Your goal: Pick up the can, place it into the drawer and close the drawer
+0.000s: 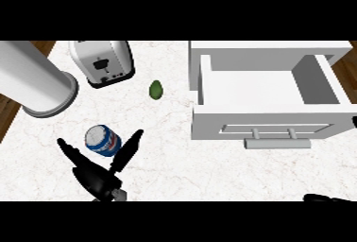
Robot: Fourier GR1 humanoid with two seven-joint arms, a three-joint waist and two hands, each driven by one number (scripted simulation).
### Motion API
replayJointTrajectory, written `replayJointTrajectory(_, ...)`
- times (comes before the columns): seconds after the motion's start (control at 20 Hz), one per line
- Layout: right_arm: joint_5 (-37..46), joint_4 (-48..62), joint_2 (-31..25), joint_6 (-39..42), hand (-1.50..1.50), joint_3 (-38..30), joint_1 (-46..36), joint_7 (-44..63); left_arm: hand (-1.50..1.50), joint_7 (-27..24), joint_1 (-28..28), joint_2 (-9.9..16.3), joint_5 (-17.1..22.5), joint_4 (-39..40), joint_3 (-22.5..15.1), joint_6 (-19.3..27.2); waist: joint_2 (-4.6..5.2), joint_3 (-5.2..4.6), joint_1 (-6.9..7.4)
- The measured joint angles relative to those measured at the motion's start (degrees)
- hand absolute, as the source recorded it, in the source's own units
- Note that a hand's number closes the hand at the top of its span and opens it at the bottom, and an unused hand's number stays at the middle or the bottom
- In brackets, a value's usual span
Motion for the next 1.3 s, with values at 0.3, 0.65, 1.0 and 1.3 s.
replayJointTrajectory(0.3,-0.94,-1.28,-0.29,0.40,-1.50,-1.17,-0.25,1.23,-1.50,-6.38,-0.41,1.00,9.25,1.68,0.43,1.67,-0.01,-0.05,0.06)
replayJointTrajectory(0.65,-1.19,-1.81,-0.39,1.20,-1.50,-2.02,0.52,1.05,-1.50,-12.71,-0.45,1.96,17.69,2.94,1.57,2.25,0.00,-0.14,0.09)
replayJointTrajectory(1.0,-1.68,-2.13,-0.56,1.36,-1.50,-2.69,0.21,1.81,-1.50,-18.13,-0.42,1.99,24.63,3.75,3.99,1.68,0.01,-0.22,0.17)
replayJointTrajectory(1.3,-1.49,-1.98,-0.87,1.03,-1.50,-3.19,-0.75,2.61,-1.50,-25.30,-1.02,0.73,29.79,5.04,7.92,-1.43,0.04,-0.27,0.20)
